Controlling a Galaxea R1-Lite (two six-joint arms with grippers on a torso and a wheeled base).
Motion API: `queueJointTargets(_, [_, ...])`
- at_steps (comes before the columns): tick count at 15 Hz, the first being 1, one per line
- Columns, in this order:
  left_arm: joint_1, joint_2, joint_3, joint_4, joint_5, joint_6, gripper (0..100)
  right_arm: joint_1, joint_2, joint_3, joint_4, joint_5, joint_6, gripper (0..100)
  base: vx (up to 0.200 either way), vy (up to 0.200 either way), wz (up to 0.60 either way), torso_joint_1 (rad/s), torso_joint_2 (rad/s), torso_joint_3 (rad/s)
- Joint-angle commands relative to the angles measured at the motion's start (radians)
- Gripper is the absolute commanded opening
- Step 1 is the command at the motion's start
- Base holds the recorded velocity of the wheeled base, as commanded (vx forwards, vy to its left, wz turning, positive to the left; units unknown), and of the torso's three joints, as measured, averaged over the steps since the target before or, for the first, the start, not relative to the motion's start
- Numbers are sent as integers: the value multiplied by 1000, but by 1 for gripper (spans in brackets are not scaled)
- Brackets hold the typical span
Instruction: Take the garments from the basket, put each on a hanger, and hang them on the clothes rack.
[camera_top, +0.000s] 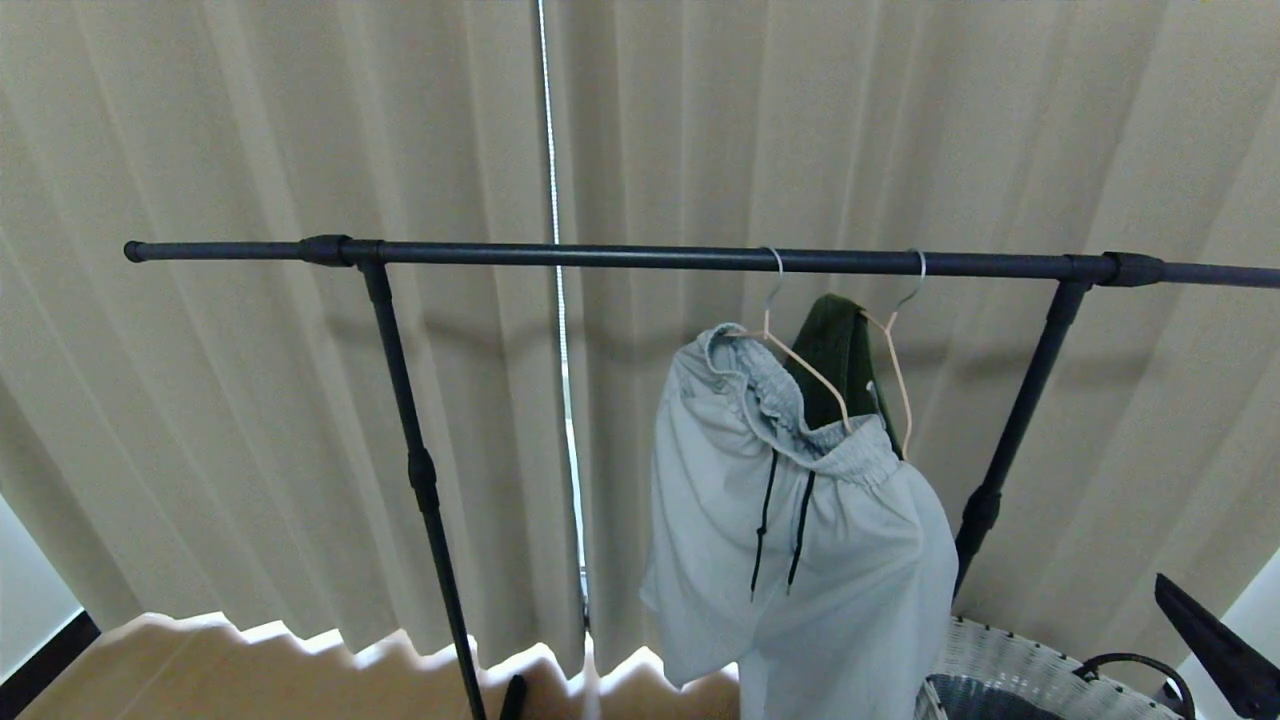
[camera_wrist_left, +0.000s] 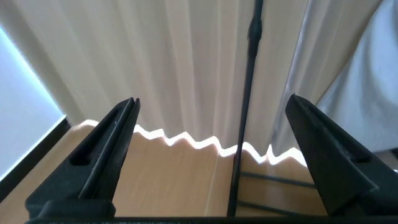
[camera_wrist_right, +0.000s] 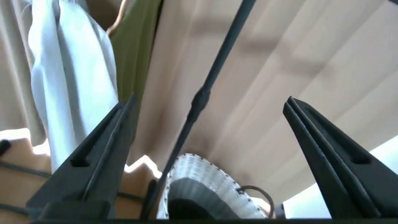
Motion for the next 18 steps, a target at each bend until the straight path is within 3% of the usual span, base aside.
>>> queueJointTargets(1, [0, -69, 7, 6, 21, -17, 100, 0, -103, -20, 95, 1, -1, 100, 0, 0, 0, 0, 0, 0])
queueJointTargets(6, [0, -72, 6, 11, 34, -60, 100, -82, -134, -9, 173, -4, -18, 100, 0, 0, 0, 0, 0, 0])
queueJointTargets(7, [0, -72, 7, 12, 34, -89, 100, -104, -200, -12, 231, -4, -58, 100, 0, 0, 0, 0, 0, 0])
queueJointTargets(11, [0, -72, 9, 14, 77, -112, 100, -122, -358, -15, 435, -4, -72, 100, 0, 0, 0, 0, 0, 0])
queueJointTargets(15, [0, -72, 13, 9, 81, -138, 100, -124, -373, 2, 443, 1, -69, 100, 0, 0, 0, 0, 0, 0])
queueJointTargets(18, [0, -72, 13, 9, 80, -138, 100, -207, -424, 110, 431, 0, -67, 100, 0, 0, 0, 0, 0, 0])
